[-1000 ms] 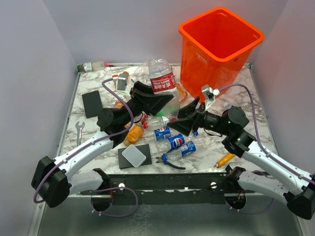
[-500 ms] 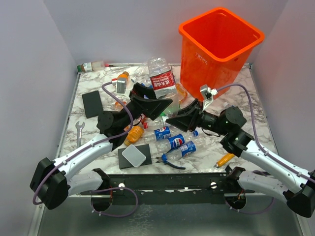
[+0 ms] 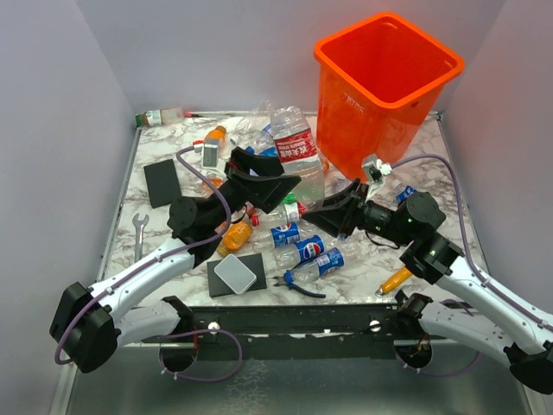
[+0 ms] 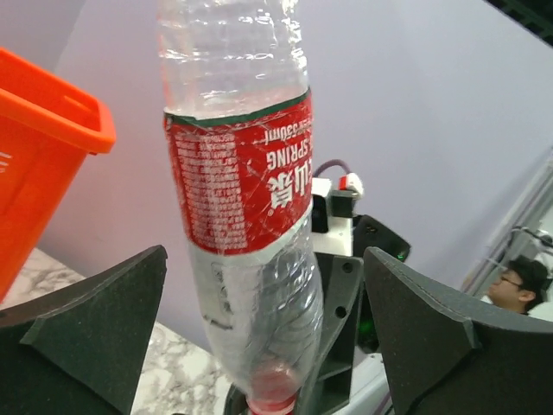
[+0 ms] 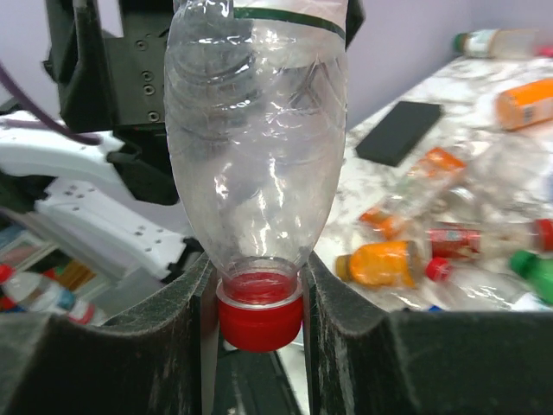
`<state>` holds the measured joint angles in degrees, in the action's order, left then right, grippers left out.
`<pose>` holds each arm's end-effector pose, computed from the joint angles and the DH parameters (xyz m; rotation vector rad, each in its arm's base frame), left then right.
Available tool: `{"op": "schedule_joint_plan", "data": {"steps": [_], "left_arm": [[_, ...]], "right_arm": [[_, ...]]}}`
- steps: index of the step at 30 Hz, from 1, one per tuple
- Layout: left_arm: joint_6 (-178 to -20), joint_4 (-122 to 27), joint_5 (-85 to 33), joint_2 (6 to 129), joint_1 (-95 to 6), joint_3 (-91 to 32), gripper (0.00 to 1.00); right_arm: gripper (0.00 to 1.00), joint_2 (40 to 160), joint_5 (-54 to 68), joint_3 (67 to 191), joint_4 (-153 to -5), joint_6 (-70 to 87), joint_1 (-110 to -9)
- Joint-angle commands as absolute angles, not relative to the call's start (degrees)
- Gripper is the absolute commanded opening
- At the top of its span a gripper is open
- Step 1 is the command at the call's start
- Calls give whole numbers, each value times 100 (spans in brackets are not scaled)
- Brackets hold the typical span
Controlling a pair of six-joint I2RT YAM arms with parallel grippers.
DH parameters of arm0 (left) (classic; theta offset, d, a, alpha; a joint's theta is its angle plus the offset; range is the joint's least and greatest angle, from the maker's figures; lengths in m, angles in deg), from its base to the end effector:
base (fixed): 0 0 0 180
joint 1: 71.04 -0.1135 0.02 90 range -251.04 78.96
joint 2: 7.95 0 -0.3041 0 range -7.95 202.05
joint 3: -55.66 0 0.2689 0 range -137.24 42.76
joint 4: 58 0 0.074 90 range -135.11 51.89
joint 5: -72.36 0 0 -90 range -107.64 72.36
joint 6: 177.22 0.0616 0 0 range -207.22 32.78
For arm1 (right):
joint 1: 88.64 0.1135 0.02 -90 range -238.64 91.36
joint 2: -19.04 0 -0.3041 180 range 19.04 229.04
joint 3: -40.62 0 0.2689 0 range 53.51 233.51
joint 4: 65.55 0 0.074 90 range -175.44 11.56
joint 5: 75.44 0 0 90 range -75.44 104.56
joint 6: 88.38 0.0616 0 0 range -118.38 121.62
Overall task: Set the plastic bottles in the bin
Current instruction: Place the plastic bottle in the trash bin.
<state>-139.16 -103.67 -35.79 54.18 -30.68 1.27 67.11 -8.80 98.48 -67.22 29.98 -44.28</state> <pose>0.1772 -0.1758 0.4276 0.2288 1.0480 -1.6180 0.1338 0.1650 0.4039 -0.5779 1.4743 1.3093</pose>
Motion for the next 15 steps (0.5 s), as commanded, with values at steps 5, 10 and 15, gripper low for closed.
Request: {"op": "schedule_joint_plan", "data": {"steps": [5, 10, 15], "left_arm": [[-12164, -8571, -2429, 4344, -3069, 44, 99], [-10441, -6839, -780, 3719, -3068, -97, 99], [-9513, -6375, 421, 3443, -3072, 332, 99]], "right_arm": [[1, 6129, 1319, 11275, -8529, 1823, -4422], [1, 6341, 3075, 12404, -9459, 1159, -4419], [1, 6772, 4752, 12984, -9176, 335, -4417]]}}
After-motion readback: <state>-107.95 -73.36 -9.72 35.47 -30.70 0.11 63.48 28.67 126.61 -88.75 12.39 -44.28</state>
